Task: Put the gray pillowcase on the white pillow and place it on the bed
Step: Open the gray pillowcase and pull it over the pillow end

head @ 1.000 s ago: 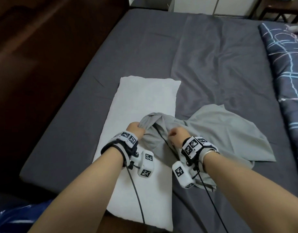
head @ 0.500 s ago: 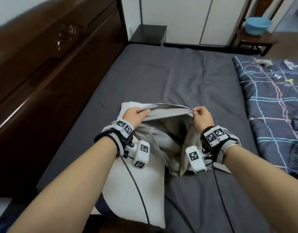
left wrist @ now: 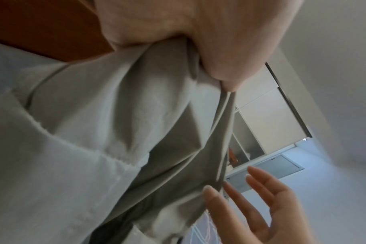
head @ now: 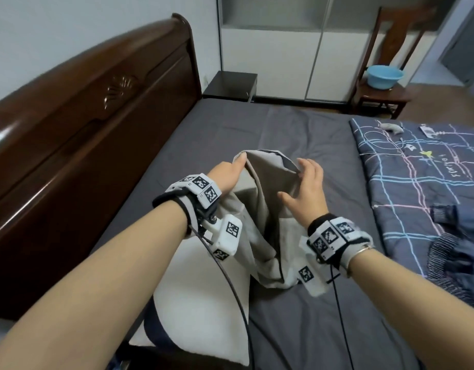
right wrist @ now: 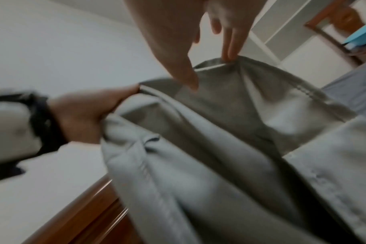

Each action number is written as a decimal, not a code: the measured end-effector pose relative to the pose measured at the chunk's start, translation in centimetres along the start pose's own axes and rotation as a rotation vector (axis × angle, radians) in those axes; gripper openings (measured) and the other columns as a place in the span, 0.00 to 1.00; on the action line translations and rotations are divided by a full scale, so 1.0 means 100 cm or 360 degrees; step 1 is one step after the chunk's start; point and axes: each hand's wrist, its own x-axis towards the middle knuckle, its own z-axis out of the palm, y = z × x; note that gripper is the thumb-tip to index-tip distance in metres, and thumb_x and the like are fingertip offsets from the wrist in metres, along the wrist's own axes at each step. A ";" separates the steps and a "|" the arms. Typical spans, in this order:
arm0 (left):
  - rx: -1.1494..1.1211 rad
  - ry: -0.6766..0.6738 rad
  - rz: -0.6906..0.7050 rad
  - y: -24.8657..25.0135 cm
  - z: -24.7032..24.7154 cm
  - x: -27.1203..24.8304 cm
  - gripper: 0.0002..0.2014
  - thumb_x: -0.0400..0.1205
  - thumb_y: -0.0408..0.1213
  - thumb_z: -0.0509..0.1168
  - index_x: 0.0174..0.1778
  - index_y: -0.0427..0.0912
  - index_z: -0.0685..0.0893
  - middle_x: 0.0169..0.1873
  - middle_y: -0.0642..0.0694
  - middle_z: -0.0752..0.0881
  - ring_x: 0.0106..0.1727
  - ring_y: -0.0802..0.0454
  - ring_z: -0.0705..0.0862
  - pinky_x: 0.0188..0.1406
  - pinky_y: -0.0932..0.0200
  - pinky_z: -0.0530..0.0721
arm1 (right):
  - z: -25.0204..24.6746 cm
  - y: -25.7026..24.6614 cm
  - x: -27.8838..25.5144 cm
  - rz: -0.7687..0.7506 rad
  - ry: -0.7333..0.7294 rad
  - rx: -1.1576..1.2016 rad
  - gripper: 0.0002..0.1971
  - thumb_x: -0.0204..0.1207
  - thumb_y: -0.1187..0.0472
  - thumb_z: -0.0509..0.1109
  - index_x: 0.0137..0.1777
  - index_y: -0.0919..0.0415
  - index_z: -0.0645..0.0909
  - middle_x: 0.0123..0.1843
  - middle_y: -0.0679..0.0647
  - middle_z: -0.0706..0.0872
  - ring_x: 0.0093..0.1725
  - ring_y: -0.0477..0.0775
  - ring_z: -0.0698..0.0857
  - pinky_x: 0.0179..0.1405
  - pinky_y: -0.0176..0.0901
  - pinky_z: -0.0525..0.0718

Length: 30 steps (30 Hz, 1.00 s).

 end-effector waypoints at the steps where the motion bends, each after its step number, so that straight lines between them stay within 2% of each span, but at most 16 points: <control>1: -0.0044 -0.0002 -0.0002 0.002 0.001 -0.002 0.37 0.85 0.60 0.40 0.70 0.31 0.76 0.70 0.34 0.78 0.72 0.40 0.75 0.73 0.53 0.67 | 0.007 -0.002 -0.008 -0.0113 0.0102 0.0028 0.30 0.65 0.68 0.76 0.67 0.67 0.71 0.68 0.62 0.69 0.63 0.54 0.76 0.65 0.29 0.72; 3: -0.0147 0.0006 -0.0020 0.004 0.002 -0.002 0.38 0.84 0.60 0.39 0.73 0.32 0.72 0.73 0.36 0.75 0.75 0.42 0.73 0.76 0.53 0.64 | 0.023 -0.005 -0.024 -0.0205 0.0103 0.0160 0.17 0.69 0.70 0.73 0.57 0.65 0.75 0.57 0.59 0.76 0.50 0.52 0.82 0.56 0.39 0.82; 5: -0.0262 -0.0020 -0.0026 0.005 0.001 0.000 0.39 0.83 0.62 0.39 0.75 0.33 0.70 0.75 0.37 0.74 0.76 0.42 0.72 0.78 0.53 0.64 | 0.038 -0.004 -0.035 -0.0101 -0.0222 0.0213 0.11 0.76 0.68 0.68 0.58 0.64 0.76 0.54 0.56 0.82 0.51 0.53 0.84 0.57 0.44 0.83; 7: -0.0448 -0.0072 -0.0058 0.003 -0.001 0.001 0.45 0.76 0.71 0.42 0.77 0.37 0.69 0.76 0.41 0.73 0.75 0.43 0.72 0.79 0.49 0.65 | 0.053 0.006 -0.042 0.0089 -0.0634 0.0193 0.17 0.81 0.66 0.61 0.69 0.62 0.72 0.63 0.58 0.84 0.63 0.56 0.83 0.66 0.42 0.78; 9: -0.0655 -0.0136 -0.0092 -0.004 -0.002 0.009 0.55 0.62 0.82 0.46 0.77 0.45 0.69 0.74 0.44 0.76 0.71 0.45 0.77 0.75 0.45 0.71 | 0.062 0.020 -0.046 0.0230 -0.0943 -0.0017 0.23 0.83 0.61 0.58 0.77 0.58 0.63 0.69 0.59 0.82 0.69 0.59 0.80 0.71 0.44 0.74; 11: -0.0798 -0.0097 -0.0077 -0.012 -0.007 0.020 0.55 0.59 0.83 0.48 0.76 0.50 0.68 0.68 0.45 0.80 0.67 0.47 0.80 0.70 0.44 0.77 | 0.066 0.039 -0.052 0.0304 -0.1171 -0.0405 0.30 0.83 0.52 0.57 0.82 0.55 0.53 0.72 0.60 0.80 0.71 0.61 0.78 0.75 0.51 0.70; 12: -0.0837 -0.0057 -0.0088 -0.016 -0.012 0.027 0.55 0.57 0.82 0.49 0.77 0.53 0.66 0.69 0.46 0.80 0.66 0.46 0.81 0.68 0.43 0.78 | 0.064 0.049 -0.056 0.0349 -0.1261 -0.0584 0.35 0.81 0.47 0.58 0.83 0.54 0.49 0.73 0.61 0.79 0.72 0.61 0.77 0.76 0.52 0.69; 14: -0.0884 0.0006 -0.0169 -0.031 -0.024 0.046 0.61 0.48 0.86 0.50 0.75 0.54 0.71 0.69 0.48 0.81 0.65 0.41 0.83 0.67 0.41 0.79 | 0.055 0.068 -0.063 0.0472 -0.1362 -0.0825 0.46 0.75 0.39 0.63 0.84 0.57 0.42 0.75 0.63 0.76 0.73 0.62 0.76 0.74 0.49 0.72; 16: -0.0900 0.0114 -0.0244 -0.060 -0.033 0.074 0.67 0.37 0.88 0.52 0.70 0.51 0.76 0.66 0.46 0.84 0.61 0.38 0.85 0.64 0.37 0.80 | 0.043 0.088 -0.066 0.0563 -0.1315 -0.0981 0.49 0.72 0.35 0.64 0.84 0.60 0.46 0.73 0.62 0.78 0.71 0.63 0.79 0.69 0.48 0.77; 17: -0.0892 0.0188 -0.0275 -0.070 -0.039 0.078 0.68 0.37 0.88 0.52 0.69 0.49 0.77 0.65 0.44 0.85 0.60 0.37 0.86 0.63 0.36 0.80 | 0.035 0.095 -0.065 0.0587 -0.1257 -0.1042 0.45 0.73 0.35 0.63 0.82 0.61 0.53 0.72 0.62 0.79 0.70 0.62 0.80 0.68 0.49 0.78; 20: -0.0691 0.0359 -0.0340 -0.070 -0.047 0.052 0.61 0.52 0.84 0.46 0.67 0.39 0.80 0.63 0.36 0.85 0.59 0.35 0.86 0.66 0.37 0.80 | 0.013 0.102 -0.054 0.0656 -0.1027 -0.1089 0.29 0.80 0.38 0.51 0.69 0.59 0.74 0.67 0.61 0.83 0.66 0.62 0.82 0.62 0.51 0.79; 22: -0.0482 0.0344 -0.0353 -0.059 -0.046 0.024 0.51 0.69 0.76 0.43 0.65 0.34 0.80 0.63 0.29 0.83 0.61 0.33 0.84 0.68 0.43 0.78 | 0.002 0.101 -0.044 0.0663 -0.0859 -0.1150 0.26 0.82 0.42 0.48 0.60 0.57 0.82 0.62 0.60 0.86 0.61 0.61 0.84 0.57 0.49 0.80; 24: -0.0231 0.0258 -0.0394 -0.065 -0.037 0.017 0.42 0.80 0.66 0.42 0.65 0.31 0.80 0.63 0.28 0.82 0.62 0.34 0.82 0.60 0.50 0.77 | -0.005 0.098 -0.035 0.0735 -0.0775 -0.1251 0.25 0.82 0.45 0.48 0.58 0.58 0.84 0.62 0.60 0.87 0.61 0.60 0.85 0.58 0.48 0.80; 26: -0.0071 0.0163 -0.0389 -0.074 -0.028 0.017 0.39 0.82 0.63 0.43 0.65 0.30 0.79 0.62 0.31 0.83 0.62 0.37 0.82 0.56 0.53 0.73 | -0.007 0.097 -0.028 0.0890 -0.0781 -0.1332 0.24 0.81 0.46 0.50 0.61 0.59 0.83 0.65 0.59 0.85 0.64 0.59 0.84 0.61 0.47 0.79; 29: 0.0080 0.0054 -0.0318 -0.085 -0.019 0.022 0.36 0.82 0.61 0.47 0.66 0.32 0.80 0.65 0.33 0.82 0.66 0.38 0.80 0.69 0.52 0.74 | -0.020 0.106 -0.017 0.1128 -0.0742 -0.1306 0.26 0.78 0.43 0.56 0.64 0.61 0.81 0.67 0.60 0.84 0.65 0.60 0.83 0.62 0.48 0.79; 30: 0.0202 -0.0009 -0.0307 -0.087 -0.017 0.021 0.35 0.83 0.60 0.49 0.64 0.31 0.81 0.65 0.32 0.82 0.66 0.38 0.80 0.69 0.52 0.74 | -0.025 0.106 -0.013 0.1201 -0.0727 -0.1119 0.26 0.79 0.45 0.57 0.66 0.63 0.80 0.68 0.62 0.83 0.66 0.61 0.82 0.62 0.48 0.79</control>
